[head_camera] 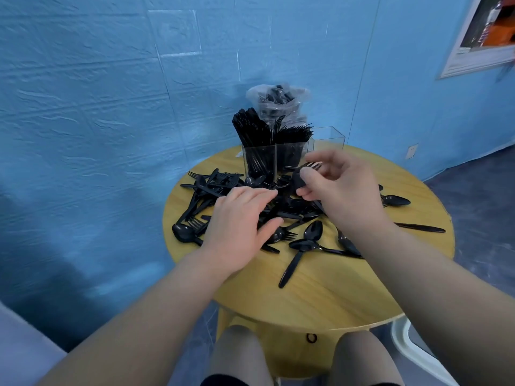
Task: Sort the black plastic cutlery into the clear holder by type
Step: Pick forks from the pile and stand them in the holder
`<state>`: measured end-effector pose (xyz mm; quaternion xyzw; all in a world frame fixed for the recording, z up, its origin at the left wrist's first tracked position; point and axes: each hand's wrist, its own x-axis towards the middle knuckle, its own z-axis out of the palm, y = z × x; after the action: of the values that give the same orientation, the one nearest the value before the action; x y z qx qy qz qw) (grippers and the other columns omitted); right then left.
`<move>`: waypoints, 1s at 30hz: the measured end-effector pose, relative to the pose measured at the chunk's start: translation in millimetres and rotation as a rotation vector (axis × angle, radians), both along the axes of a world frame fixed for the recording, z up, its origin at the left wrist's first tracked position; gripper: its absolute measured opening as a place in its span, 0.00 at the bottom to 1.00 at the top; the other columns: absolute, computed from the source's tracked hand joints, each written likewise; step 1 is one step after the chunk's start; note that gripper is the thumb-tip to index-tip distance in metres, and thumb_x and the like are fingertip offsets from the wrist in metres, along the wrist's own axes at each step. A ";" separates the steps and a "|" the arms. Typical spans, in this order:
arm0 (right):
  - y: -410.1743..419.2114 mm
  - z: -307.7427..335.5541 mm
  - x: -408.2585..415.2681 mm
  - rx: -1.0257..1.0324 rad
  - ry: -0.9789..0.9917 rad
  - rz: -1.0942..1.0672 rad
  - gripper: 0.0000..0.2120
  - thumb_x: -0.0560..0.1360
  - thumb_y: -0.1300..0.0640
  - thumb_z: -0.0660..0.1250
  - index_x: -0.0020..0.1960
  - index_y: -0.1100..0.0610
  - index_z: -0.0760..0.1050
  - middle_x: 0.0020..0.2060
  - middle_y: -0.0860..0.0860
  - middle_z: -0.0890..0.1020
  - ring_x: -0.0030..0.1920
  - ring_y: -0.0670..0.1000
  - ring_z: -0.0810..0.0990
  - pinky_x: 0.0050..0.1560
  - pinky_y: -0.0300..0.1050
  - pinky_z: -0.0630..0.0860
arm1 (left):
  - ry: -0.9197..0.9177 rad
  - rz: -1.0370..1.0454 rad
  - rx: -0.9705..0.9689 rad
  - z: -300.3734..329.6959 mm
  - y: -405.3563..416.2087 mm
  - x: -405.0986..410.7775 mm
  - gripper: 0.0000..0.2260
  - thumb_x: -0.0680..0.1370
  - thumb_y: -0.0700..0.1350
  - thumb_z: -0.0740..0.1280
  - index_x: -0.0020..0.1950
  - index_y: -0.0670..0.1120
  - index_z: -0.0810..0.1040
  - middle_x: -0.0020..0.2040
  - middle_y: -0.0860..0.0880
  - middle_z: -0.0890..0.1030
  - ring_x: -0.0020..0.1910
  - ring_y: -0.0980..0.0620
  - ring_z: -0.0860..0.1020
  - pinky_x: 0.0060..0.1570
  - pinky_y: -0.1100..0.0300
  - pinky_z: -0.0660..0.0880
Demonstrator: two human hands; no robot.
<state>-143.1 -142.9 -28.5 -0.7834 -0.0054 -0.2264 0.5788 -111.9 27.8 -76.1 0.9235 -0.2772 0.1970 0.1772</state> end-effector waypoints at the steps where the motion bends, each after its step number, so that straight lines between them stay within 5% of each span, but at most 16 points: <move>1: 1.9 1.0 -0.7 0.078 0.019 0.017 0.08 0.75 0.60 0.68 0.54 0.56 0.77 0.28 0.46 0.80 0.35 0.47 0.84 0.42 0.45 0.81 | -0.001 0.000 0.005 -0.5 -1.0 -0.9 0.20 0.79 0.54 0.63 0.70 0.52 0.72 0.63 0.56 0.77 0.64 0.53 0.70 0.62 0.55 0.64; 6: -0.1 -11.1 -2.0 0.156 0.134 0.012 0.08 0.76 0.55 0.67 0.55 0.55 0.75 0.37 0.50 0.84 0.36 0.49 0.83 0.39 0.43 0.81 | 0.069 0.108 -0.123 -5.3 10.5 -9.6 0.16 0.82 0.46 0.56 0.69 0.50 0.72 0.44 0.55 0.75 0.41 0.54 0.76 0.42 0.58 0.73; 10: -10.1 -41.5 5.2 -0.776 0.259 -0.092 0.11 0.76 0.45 0.65 0.54 0.50 0.73 0.40 0.43 0.80 0.45 0.47 0.77 0.45 0.45 0.77 | 0.131 0.193 -0.193 -24.0 28.4 -19.8 0.17 0.83 0.46 0.55 0.70 0.50 0.72 0.45 0.55 0.76 0.42 0.57 0.74 0.42 0.59 0.73; 13: -4.6 -57.7 9.2 -1.009 0.348 0.014 0.18 0.73 0.38 0.65 0.58 0.48 0.72 0.44 0.45 0.80 0.52 0.47 0.68 0.47 0.46 0.76 | 0.167 0.225 -0.276 -36.9 33.5 -21.4 0.16 0.82 0.46 0.57 0.69 0.50 0.73 0.44 0.56 0.75 0.43 0.58 0.73 0.43 0.63 0.70; 21: 0.4 -62.9 17.3 -0.948 0.338 0.029 0.11 0.75 0.48 0.66 0.56 0.49 0.73 0.45 0.45 0.80 0.52 0.49 0.71 0.50 0.45 0.75 | 0.213 0.247 -0.274 -46.9 34.2 -11.9 0.14 0.83 0.47 0.54 0.61 0.47 0.77 0.41 0.58 0.72 0.41 0.59 0.70 0.37 0.71 0.63; 27: -4.5 -49.8 14.7 -0.777 0.290 -0.104 0.09 0.77 0.57 0.64 0.56 0.53 0.77 0.45 0.48 0.81 0.50 0.51 0.78 0.53 0.46 0.76 | 0.255 0.188 -0.214 -45.4 32.4 -11.3 0.17 0.83 0.47 0.53 0.70 0.49 0.72 0.49 0.56 0.74 0.47 0.60 0.71 0.46 0.68 0.65; 30: -11.8 -46.2 10.6 -0.764 0.230 -0.172 0.09 0.77 0.57 0.64 0.54 0.54 0.80 0.42 0.47 0.79 0.45 0.49 0.78 0.49 0.44 0.76 | 0.250 0.181 -0.228 -44.7 32.5 -12.2 0.17 0.83 0.47 0.55 0.70 0.50 0.72 0.46 0.57 0.74 0.44 0.61 0.72 0.42 0.72 0.65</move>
<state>-132.5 -154.7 -74.7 -0.9598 0.0413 -0.1667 0.2220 -124.1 60.3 -120.8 0.9360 -0.1448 0.1258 0.2951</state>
